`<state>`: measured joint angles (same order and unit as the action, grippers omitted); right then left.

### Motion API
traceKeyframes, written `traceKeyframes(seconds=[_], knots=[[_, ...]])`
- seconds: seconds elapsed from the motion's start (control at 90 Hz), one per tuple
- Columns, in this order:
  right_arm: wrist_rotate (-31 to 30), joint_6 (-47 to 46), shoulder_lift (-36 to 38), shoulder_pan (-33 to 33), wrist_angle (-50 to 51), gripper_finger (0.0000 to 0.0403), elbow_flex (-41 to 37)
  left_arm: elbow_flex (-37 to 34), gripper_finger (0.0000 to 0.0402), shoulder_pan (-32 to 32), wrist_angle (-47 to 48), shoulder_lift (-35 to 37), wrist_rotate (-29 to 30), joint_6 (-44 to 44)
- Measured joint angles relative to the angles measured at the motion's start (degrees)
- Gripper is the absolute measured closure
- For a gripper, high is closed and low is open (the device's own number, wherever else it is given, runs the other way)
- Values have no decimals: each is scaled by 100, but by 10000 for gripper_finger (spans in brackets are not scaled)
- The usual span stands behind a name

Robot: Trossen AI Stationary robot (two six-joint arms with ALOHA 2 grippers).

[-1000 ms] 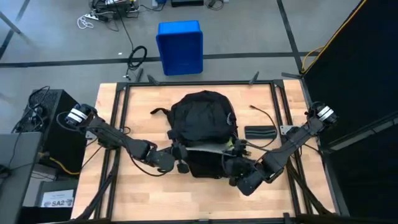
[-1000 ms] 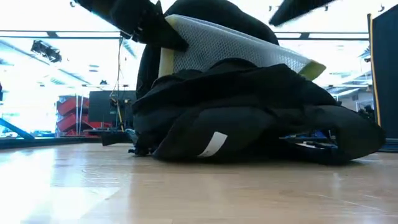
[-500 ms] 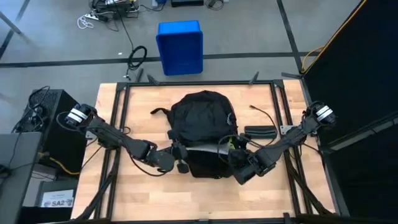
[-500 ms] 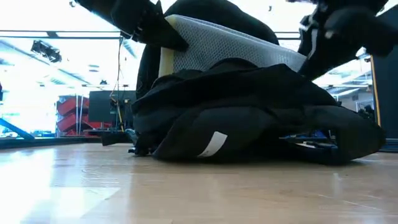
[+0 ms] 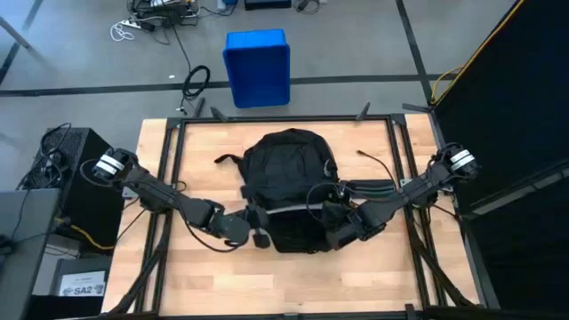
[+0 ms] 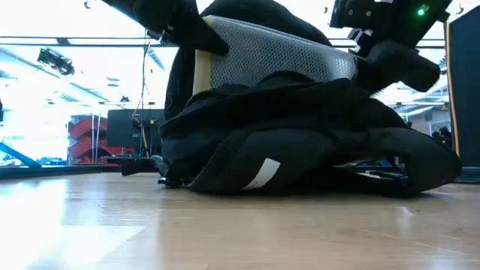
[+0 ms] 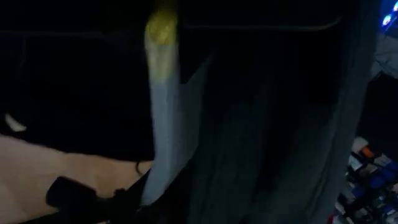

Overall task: Unpack backpack
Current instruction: Remove the zip lock bag from the backpack

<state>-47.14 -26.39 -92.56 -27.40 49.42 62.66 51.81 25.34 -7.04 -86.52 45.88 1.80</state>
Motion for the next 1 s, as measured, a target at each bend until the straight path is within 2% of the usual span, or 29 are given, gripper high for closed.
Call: traceKeyframes(seconds=[0.244,0.522,0.678,1.0], knots=[[-509,604,1,-375,-2,403,835,849,402,29,1068,2,59,270],[-738,1521,9,-491,-5,403,1830,1748,402,56,2052,2,124,571],[-775,1762,9,-460,-8,403,1958,2070,402,66,2615,2,334,569],[-1284,2061,145,-351,-161,403,1969,2799,402,61,3253,0,551,919]])
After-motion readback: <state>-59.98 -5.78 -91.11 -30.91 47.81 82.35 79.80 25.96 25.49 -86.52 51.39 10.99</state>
